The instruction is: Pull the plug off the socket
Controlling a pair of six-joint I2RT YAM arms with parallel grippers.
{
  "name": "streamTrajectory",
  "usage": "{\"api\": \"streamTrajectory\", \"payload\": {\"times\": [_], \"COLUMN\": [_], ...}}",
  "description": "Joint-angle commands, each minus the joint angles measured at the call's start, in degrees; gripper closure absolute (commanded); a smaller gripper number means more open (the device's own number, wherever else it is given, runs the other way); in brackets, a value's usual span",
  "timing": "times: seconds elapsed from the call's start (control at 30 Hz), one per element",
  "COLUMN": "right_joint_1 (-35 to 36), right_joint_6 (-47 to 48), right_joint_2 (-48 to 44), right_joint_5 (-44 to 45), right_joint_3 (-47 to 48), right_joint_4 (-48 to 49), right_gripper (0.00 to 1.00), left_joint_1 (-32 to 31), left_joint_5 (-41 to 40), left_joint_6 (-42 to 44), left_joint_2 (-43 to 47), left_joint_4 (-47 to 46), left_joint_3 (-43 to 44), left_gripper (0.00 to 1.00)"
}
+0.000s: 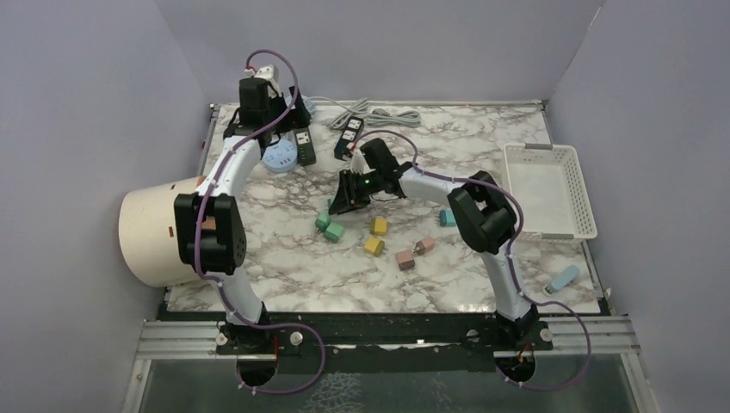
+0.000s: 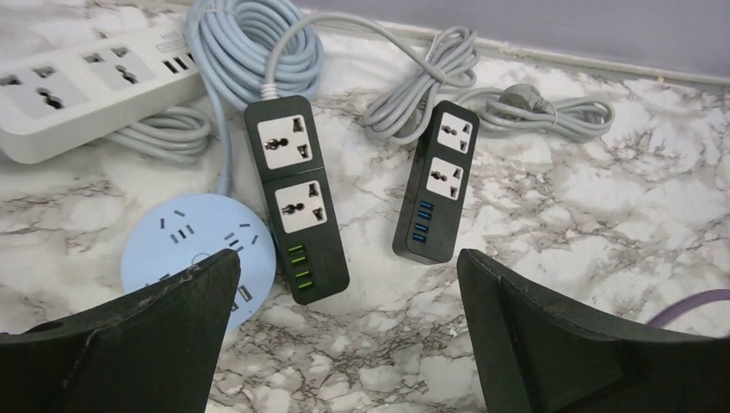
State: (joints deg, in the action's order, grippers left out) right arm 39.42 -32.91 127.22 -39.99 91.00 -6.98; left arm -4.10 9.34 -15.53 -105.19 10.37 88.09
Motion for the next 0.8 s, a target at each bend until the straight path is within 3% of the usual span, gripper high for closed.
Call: {"api": "streamTrajectory", "payload": {"times": [0.0,0.43,0.77], "right_joint_1": [0.7,1.2,1.2], "right_joint_6": [2.3,7.0,16.4], "right_joint_2": [2.4,1.1,0.8], "right_joint_5": [-1.5,2.4,13.7], "right_joint_3": [2.6,2.7,12.2], "right_joint_4": [-2.7,-9.5,-25.9], "right_gripper": [0.78,0.54,0.49], "left_joint_1": [1.6,3.6,3.9], "left_joint_5": [4.2,7.8,8.5], "left_joint_6": [-0.7,-2.0,-1.8], "left_joint_2": [6.0,11.1,11.4], "left_joint_4": [-2.1,-4.1,-3.7], "left_joint_3": [-4.5,-10.3,-10.3], "left_gripper": [0.01,0.01,0.01]}}
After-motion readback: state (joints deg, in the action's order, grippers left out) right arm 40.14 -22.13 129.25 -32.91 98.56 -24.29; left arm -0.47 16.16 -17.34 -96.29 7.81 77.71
